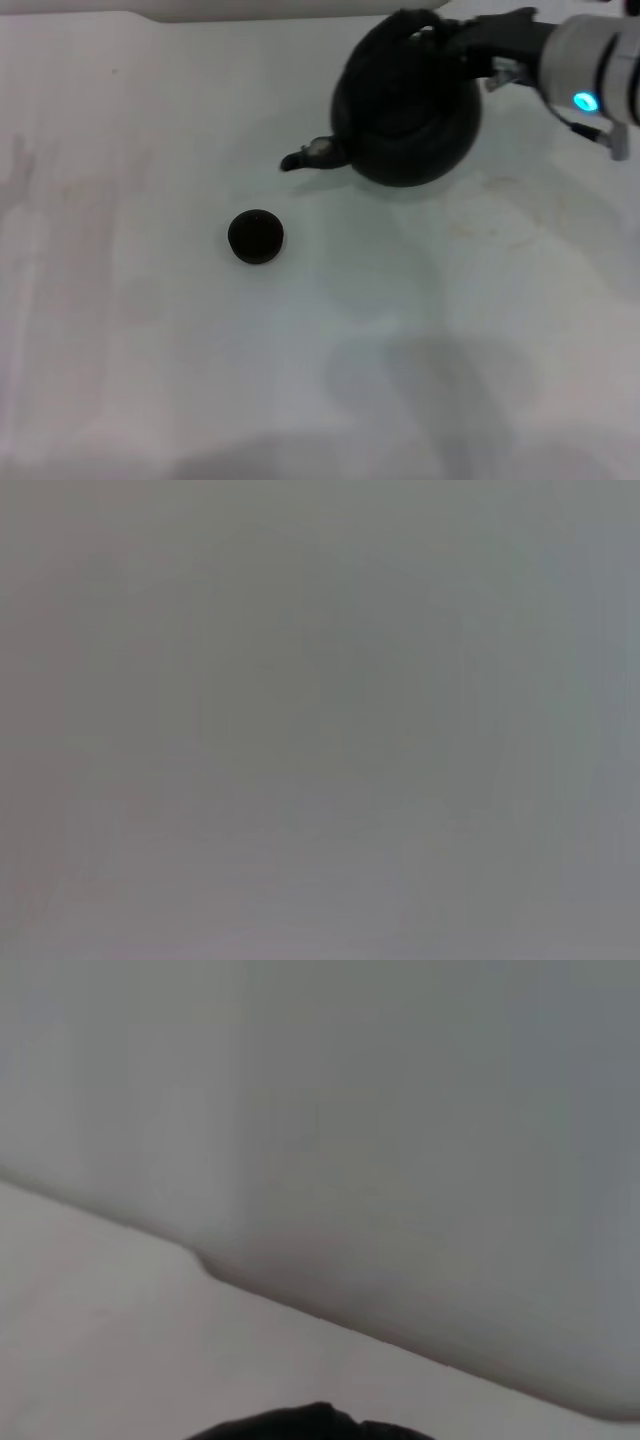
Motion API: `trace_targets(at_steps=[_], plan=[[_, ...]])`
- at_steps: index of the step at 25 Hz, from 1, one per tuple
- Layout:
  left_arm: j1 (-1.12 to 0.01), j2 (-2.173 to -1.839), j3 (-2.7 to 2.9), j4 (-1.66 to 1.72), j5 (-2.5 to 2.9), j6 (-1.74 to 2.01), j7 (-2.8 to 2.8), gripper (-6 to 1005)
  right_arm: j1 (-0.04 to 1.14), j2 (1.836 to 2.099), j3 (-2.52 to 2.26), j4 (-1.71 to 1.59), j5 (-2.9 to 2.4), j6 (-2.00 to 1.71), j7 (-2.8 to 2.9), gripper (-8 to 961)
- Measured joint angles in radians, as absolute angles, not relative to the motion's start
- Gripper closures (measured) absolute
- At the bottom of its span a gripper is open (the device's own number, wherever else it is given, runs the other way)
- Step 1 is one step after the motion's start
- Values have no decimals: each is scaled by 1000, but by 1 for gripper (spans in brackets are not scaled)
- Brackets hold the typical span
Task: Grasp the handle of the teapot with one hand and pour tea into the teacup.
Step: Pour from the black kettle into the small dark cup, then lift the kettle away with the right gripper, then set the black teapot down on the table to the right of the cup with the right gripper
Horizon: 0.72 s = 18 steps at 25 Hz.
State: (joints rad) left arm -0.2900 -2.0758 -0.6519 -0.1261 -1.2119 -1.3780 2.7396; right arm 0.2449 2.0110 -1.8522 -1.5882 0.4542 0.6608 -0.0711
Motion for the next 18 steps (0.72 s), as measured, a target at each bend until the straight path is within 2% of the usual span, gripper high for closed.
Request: trace_targets(at_steps=[6,14,18], plan=[[-297,-2074,-652,-124,-1222,-1376,2740,137,187,2008,-1785,-1602,544,702,-83,745],[-299,-2073,-652,-123,-1237,-1376,2740,137,15,2012,-1675,-1599,822,646,-291,737],[-299,-2072,-652,-122,-1238,-1376,2740,137,-21,2014,-1651,-1566,922,630,-359,719]])
